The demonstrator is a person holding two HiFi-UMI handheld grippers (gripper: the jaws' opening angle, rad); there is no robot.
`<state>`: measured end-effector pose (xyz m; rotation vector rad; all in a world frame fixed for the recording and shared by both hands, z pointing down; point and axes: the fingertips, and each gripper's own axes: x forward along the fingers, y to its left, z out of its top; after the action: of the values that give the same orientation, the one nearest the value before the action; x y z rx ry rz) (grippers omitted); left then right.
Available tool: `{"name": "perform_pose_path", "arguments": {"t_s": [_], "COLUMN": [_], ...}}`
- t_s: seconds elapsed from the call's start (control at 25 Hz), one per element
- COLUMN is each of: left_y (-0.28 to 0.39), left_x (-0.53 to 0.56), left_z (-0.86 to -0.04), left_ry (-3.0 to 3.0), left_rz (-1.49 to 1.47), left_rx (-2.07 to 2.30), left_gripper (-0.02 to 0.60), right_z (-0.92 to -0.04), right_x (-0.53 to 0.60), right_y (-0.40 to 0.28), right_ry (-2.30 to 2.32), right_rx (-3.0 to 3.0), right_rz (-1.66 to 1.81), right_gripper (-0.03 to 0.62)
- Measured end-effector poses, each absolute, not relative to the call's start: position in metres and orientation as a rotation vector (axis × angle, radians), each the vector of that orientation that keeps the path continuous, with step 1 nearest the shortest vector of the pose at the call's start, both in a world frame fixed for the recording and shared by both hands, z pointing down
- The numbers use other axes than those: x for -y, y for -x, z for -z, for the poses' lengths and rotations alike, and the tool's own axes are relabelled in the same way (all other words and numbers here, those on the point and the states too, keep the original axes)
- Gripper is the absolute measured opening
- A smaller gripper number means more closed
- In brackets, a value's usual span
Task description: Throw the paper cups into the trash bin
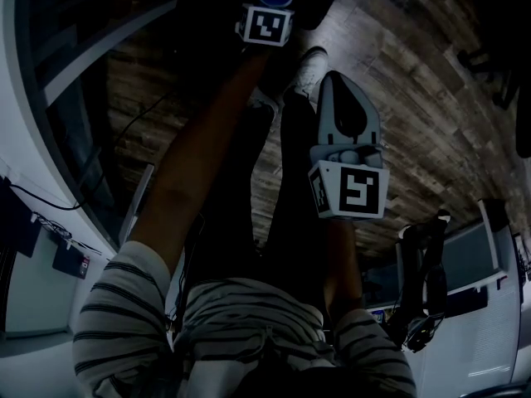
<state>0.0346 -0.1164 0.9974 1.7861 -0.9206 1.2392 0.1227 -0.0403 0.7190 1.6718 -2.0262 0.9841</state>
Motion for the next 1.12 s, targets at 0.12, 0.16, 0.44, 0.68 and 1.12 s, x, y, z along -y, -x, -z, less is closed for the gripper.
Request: {"name": "perform_pose_path", "arguments": {"t_s": [0.12, 0.16, 0.44, 0.68, 1.12], "left_y": [-0.035, -0.035, -0.037, -0.033, -0.034], "left_x": [0.118, 0.119, 0.117, 0.115, 0.117], "left_z": [-1.001, -1.001, -1.005, -1.003, -0.993], "left_ry": [-1.780, -1.779, -1.754, -1.734, -1.742], "left_rz": [-1.243, -1.245, -1.232, -1.234, -1.214], "left_rx": [0.924, 0.926, 0.920, 0.931, 0.941], "left_gripper": [0.301, 0.301, 0.301, 0.301, 0.301], "right_z": [-0.722, -0.722, -0.726, -0.725, -0.720], "right_x": [0.042, 0.042, 0.043, 0.045, 0.046], "right_y": [-0.124, -0.125, -0.127, -0.128, -0.130], "right_ry": [-1.670, -1.670, -1.671, -1.676, -1.690], "right_rx": [2.023, 2.021, 2.017, 2.016, 2.011], "right_rz": [-0.989, -0.991, -0.998, -0.998, -0.993], "right_gripper": [0.009, 0.009, 0.009, 0.009, 0.009]}}
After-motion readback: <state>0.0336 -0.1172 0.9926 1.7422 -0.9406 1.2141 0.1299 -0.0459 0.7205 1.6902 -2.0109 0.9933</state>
